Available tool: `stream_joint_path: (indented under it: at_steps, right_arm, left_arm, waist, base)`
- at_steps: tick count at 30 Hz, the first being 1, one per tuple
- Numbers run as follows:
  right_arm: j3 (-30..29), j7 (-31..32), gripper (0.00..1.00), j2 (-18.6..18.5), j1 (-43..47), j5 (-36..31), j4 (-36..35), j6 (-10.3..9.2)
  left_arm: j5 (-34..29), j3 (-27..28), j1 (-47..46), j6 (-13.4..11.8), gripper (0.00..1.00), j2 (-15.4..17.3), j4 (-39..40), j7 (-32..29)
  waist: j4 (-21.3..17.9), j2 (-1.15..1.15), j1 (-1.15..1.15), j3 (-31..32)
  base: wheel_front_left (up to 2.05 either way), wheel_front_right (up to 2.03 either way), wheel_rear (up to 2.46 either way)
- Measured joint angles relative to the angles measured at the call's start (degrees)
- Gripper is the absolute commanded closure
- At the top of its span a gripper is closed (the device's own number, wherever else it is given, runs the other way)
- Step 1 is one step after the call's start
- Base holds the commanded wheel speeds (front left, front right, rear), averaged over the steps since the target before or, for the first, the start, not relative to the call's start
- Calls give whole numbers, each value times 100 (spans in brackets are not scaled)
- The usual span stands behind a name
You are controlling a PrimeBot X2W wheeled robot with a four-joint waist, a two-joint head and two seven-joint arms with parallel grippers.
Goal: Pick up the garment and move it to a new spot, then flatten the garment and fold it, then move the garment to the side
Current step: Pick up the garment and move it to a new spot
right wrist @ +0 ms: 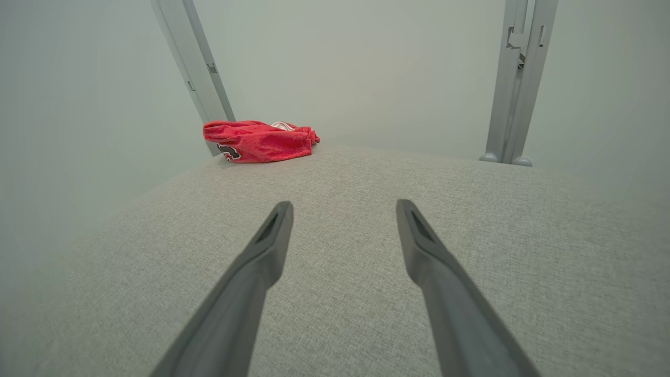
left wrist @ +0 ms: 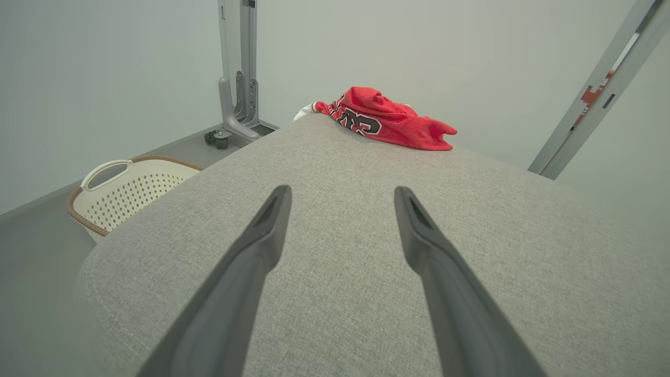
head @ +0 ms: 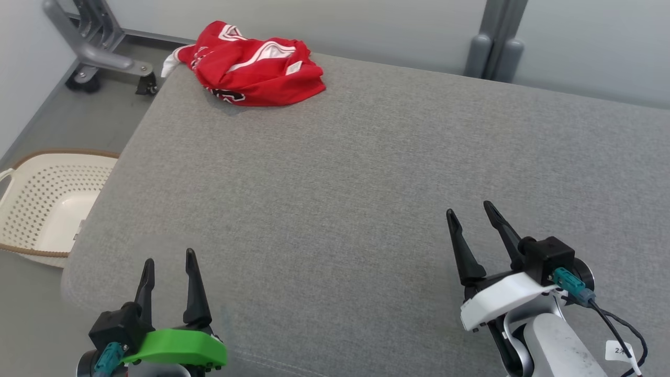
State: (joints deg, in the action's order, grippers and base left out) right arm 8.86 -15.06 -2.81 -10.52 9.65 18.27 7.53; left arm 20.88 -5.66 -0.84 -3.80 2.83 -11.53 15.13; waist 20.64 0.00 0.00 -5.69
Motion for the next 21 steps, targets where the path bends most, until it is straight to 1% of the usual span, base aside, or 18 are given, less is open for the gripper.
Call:
stream_joint_path:
  at_steps: [4,7,10,14,17,21]
  right_arm:
    - [67,1,0,-1,-3,24,21,0]
    - [129,0,0,0,-7,31,22,0]
    - [176,0,0,2,-36,31,12,0]
    - [107,1,0,2,-74,-57,-83,0]
    - [54,0,0,3,-137,-156,-189,0]
    - [-46,1,0,3,-265,-321,-355,0]
  left_arm:
    - [-3,-2,27,1,0,0,4,0]
    - [-10,1,41,1,0,0,26,0]
    - [-40,11,64,1,0,0,41,0]
    - [-87,162,48,35,0,14,116,-1]
    - [-157,267,-105,91,0,151,230,-1]
    - [-389,396,-767,130,0,622,467,-66]
  waist:
    - [298,0,0,15]
    - [438,0,0,22]
    - [474,0,0,-1]
    - [403,0,0,-81]
    - [309,0,0,-184]
    - [164,0,0,-385]
  base:
    - [0,0,0]
    - [0,0,0]
    - [0,0,0]
    - [0,0,0]
    - [0,0,0]
    - [0,0,0]
